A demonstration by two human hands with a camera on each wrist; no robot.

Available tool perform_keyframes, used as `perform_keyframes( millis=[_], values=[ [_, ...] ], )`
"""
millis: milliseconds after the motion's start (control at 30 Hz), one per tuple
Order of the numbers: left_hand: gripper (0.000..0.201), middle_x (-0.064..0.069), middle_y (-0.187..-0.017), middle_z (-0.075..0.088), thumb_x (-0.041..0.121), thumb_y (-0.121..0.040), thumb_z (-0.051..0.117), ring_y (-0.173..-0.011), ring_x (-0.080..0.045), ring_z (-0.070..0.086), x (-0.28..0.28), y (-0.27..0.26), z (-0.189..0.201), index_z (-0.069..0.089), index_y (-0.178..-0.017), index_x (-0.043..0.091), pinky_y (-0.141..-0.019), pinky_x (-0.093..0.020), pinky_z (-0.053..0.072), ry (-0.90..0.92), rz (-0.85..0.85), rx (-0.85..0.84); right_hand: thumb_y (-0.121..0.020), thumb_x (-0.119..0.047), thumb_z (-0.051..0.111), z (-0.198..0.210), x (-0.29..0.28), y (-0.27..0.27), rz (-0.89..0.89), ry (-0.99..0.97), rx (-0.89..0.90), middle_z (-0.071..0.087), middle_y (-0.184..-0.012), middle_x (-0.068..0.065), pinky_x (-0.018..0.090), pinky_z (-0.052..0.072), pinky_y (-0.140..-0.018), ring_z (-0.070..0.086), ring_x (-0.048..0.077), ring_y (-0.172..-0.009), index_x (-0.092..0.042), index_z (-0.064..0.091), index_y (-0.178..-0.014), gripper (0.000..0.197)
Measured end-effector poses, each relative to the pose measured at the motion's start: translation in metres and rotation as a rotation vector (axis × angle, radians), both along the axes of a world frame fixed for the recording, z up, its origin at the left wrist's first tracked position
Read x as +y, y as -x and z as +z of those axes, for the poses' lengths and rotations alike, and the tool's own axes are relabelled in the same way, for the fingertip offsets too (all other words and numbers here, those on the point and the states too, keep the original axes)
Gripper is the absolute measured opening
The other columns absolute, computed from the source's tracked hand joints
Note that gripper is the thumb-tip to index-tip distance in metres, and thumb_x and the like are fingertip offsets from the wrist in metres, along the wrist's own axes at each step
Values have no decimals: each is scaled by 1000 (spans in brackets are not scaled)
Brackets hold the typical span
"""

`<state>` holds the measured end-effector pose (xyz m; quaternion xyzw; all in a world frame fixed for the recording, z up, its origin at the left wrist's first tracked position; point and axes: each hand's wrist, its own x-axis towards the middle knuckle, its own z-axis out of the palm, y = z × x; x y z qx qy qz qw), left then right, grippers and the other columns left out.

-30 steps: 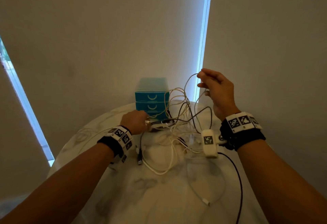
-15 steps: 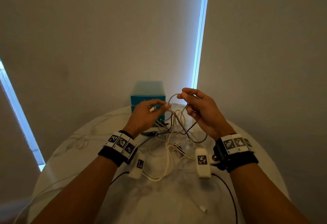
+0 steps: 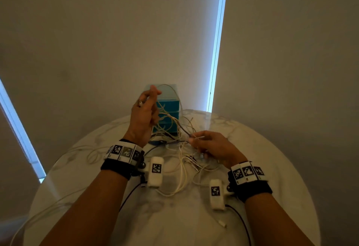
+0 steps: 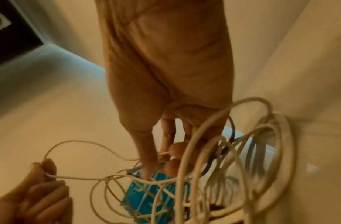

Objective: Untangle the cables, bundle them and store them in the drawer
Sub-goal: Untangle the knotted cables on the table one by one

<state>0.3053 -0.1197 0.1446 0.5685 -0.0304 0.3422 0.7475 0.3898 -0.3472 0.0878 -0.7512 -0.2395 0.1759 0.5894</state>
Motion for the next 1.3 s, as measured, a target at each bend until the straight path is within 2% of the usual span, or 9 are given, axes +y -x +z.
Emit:
perform_keyframes(
  millis=[233, 367, 600, 700, 833, 967, 1033, 1200, 1300],
  values=[
    [29, 4, -61, 29, 52, -103, 63, -48, -10, 20, -5, -6, -19, 67, -96, 24, -42, -25, 18, 9, -3, 119, -93, -38, 83, 54, 7, -5, -284, -269, -263, 81, -89, 5, 24, 60, -64, 67, 10, -66, -15, 84, -114, 31],
    [27, 5, -59, 32, 51, -96, 74, -47, -10, 22, -8, -5, -25, 67, -87, 27, -43, -26, 19, -113, -87, 228, -93, -35, 84, 111, 10, -6, -222, -319, -343, 77, -80, 5, 24, 59, -69, 71, 10, -69, -11, 84, -111, 30],
    [30, 20, -59, 61, 42, -97, 75, -46, 3, 52, -33, 8, -27, 78, -124, 28, -46, -8, 38, -332, -61, 286, -96, -27, 81, 164, 15, 12, 32, -252, -396, 83, -100, 9, 21, 61, -79, 81, 19, -97, -8, 80, -117, 29],
    [24, 22, -63, 69, 37, -97, 77, -56, 9, 62, -36, 11, -22, 80, -116, 22, -55, -2, 43, -370, -19, 252, -96, -25, 81, 161, 23, 18, 92, -201, -376, 83, -101, 10, 22, 62, -81, 80, 20, -99, -6, 80, -117, 29],
    [40, 15, -68, 69, 55, -87, 82, -63, 4, 62, -28, 6, -26, 74, -84, 16, -60, -13, 46, -364, 166, 298, -97, -24, 79, 152, 24, 21, 107, -267, -293, 83, -105, 9, 21, 61, -82, 80, 18, -102, -8, 79, -120, 28],
    [40, 8, -83, 75, 59, -95, 71, -81, -7, 70, -20, 4, -36, 74, -88, 20, -77, -37, 59, -452, 186, 354, -98, -18, 77, 145, 21, 25, 153, -285, -232, 82, -110, 12, 26, 63, -88, 79, 21, -105, -7, 76, -125, 30],
    [34, 8, -88, 78, 50, -99, 72, -87, -10, 72, -12, 6, -34, 76, -87, 19, -84, -38, 60, -383, 210, 307, -95, -19, 80, 132, 17, 25, 163, -165, -223, 81, -113, 11, 33, 65, -89, 80, 24, -104, -11, 72, -129, 36],
    [33, 6, -64, 62, 44, -98, 76, -53, -5, 54, 9, 11, -30, 75, -90, 12, -48, -17, 43, -74, 319, 232, -98, -37, 76, 57, 0, 9, 22, 284, -156, 80, -107, 19, 40, 66, -90, 79, 34, -101, -4, 76, -112, 36],
    [28, 11, -54, 47, 43, -102, 71, -43, -5, 36, 12, 13, -29, 72, -84, 21, -40, -18, 30, -4, 266, 239, -102, -38, 71, 31, -7, 4, -76, 201, -19, 78, -110, 26, 40, 66, -89, 77, 29, -89, 3, 75, -108, 42]
  ],
)
